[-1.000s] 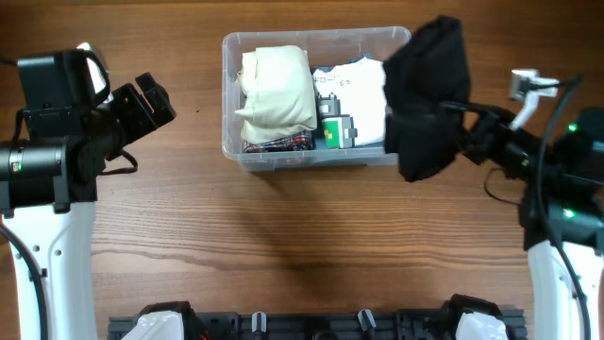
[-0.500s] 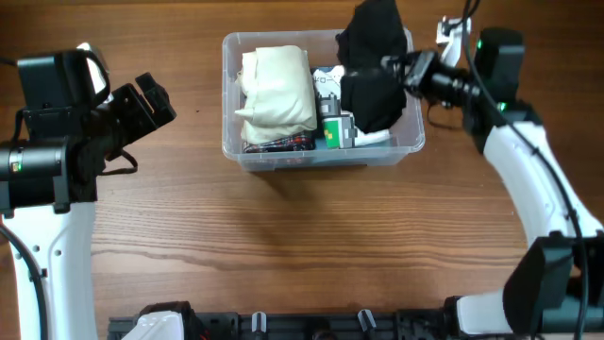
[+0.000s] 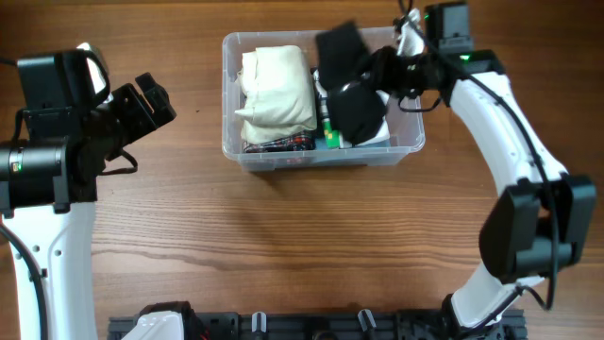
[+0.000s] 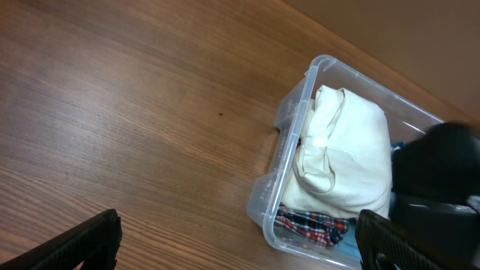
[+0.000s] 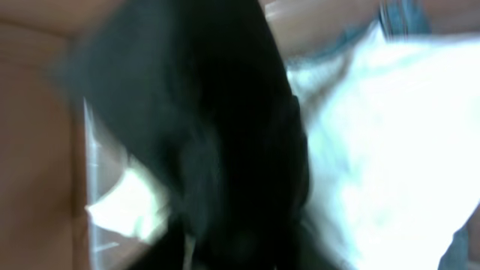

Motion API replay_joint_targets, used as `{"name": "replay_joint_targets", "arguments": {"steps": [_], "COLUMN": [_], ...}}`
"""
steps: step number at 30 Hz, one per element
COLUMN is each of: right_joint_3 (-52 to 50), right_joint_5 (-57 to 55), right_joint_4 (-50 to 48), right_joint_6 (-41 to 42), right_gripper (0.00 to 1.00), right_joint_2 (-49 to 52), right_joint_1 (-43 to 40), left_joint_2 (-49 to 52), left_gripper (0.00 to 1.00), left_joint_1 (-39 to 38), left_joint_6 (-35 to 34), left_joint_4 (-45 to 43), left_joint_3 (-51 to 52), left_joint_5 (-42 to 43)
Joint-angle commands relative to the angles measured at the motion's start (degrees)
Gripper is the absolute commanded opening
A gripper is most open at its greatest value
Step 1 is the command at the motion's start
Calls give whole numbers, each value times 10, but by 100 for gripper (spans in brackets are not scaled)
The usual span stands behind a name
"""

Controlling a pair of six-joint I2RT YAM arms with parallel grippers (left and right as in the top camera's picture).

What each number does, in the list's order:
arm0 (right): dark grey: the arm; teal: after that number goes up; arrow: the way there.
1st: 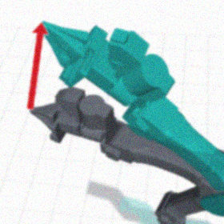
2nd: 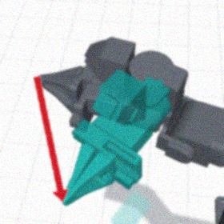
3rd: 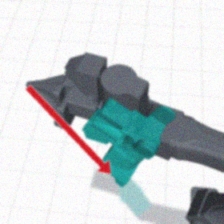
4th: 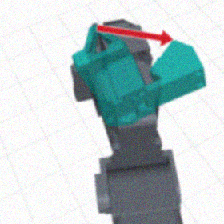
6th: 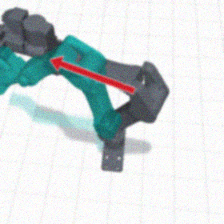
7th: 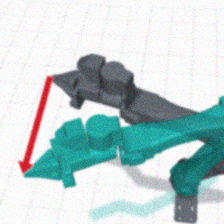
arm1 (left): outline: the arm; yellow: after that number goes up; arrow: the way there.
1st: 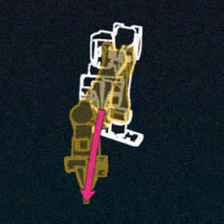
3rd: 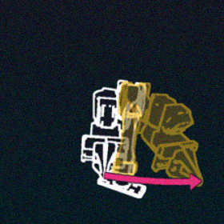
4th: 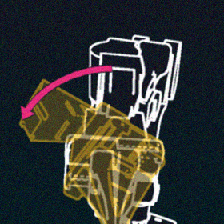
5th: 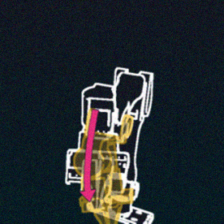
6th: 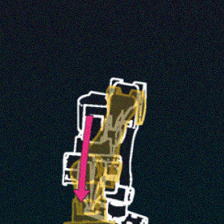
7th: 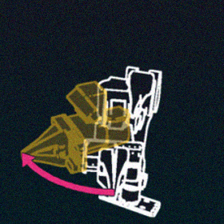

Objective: Pack container
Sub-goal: 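Lift the black garment and lower it into the bin's right side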

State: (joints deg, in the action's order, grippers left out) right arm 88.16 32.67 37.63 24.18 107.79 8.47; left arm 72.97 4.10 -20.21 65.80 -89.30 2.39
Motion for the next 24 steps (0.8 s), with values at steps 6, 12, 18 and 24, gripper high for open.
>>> {"name": "replay_joint_targets", "arguments": {"steps": [6, 12, 18, 24], "right_joint_3": [11, 11, 11, 11], "right_joint_5": [-169, -186, -233, -193], "right_joint_4": [28, 15, -6, 51], "right_joint_6": [-21, -53, -92, -88], "right_gripper": [47, 4, 4, 18], "right_joint_2": [-133, -172, 2, 123], "right_joint_1": [7, 32, 98, 104], "left_joint_2": [0, 0, 0, 0], "left_gripper": [100, 100, 100, 100], "left_joint_1": [3, 3, 3, 3], "left_joint_6": [5, 5, 5, 5], "left_joint_4": [-2, -2, -2, -2], "left_joint_3": [0, 0, 0, 0], "left_joint_5": [-6, -6, -6, -6]}}
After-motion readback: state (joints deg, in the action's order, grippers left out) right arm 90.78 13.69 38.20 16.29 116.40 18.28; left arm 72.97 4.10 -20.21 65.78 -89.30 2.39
